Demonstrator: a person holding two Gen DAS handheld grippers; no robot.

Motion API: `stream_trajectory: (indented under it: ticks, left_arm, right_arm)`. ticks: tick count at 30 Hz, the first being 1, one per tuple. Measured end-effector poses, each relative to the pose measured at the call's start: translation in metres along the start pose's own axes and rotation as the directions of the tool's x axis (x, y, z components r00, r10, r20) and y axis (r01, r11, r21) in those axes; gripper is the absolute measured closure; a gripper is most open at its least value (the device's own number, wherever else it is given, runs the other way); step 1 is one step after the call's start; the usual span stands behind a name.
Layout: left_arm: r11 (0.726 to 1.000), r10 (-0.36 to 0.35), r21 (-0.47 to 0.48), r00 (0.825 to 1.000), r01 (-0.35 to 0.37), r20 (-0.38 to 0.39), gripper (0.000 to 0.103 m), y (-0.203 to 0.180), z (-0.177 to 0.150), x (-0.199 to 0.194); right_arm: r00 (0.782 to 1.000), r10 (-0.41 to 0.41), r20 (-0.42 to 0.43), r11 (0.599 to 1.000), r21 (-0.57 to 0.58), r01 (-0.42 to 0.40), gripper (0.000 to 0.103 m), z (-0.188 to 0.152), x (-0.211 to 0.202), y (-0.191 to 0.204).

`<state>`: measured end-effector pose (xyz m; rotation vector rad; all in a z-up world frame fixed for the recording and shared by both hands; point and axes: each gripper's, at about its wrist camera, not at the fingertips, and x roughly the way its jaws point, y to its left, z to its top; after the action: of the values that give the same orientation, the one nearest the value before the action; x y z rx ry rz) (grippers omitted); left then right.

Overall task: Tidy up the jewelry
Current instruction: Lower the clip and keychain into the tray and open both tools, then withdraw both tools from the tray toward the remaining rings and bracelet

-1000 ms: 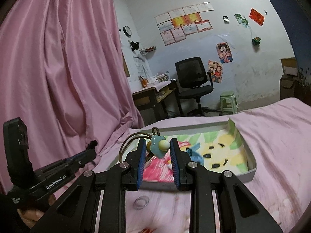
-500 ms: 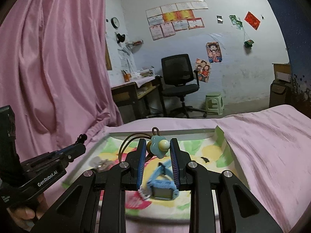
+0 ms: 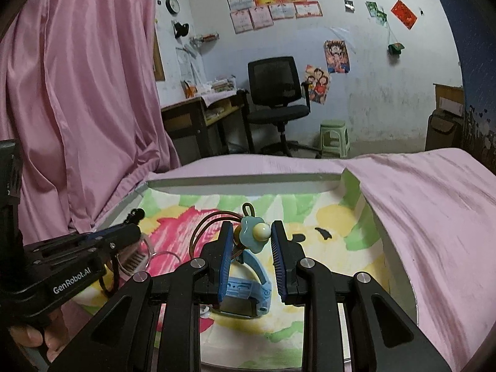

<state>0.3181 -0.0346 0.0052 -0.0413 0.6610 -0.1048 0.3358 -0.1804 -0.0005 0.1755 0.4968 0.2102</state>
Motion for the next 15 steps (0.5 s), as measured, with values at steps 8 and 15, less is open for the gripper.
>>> stream_trajectory:
  ticks: [8, 15]
  left_arm:
    - [1.000, -0.025, 0.017, 0.997, 0.026, -0.071, 0.095, -0.0060, -0.0027, 0.0069]
    - [0.999, -0.038, 0.015, 0.996, 0.040, -0.086, 0.095, -0.0048, -0.0036, 0.0057]
  right_arm:
    - [0.999, 0.000, -0.045, 1.000, 0.027, 0.002, 0.080, -0.0047, 0.0078, -0.0083]
    - [0.997, 0.016, -0.077, 0.999, 0.029, -0.014, 0.080, -0.0086, 0.0113, -0.0085]
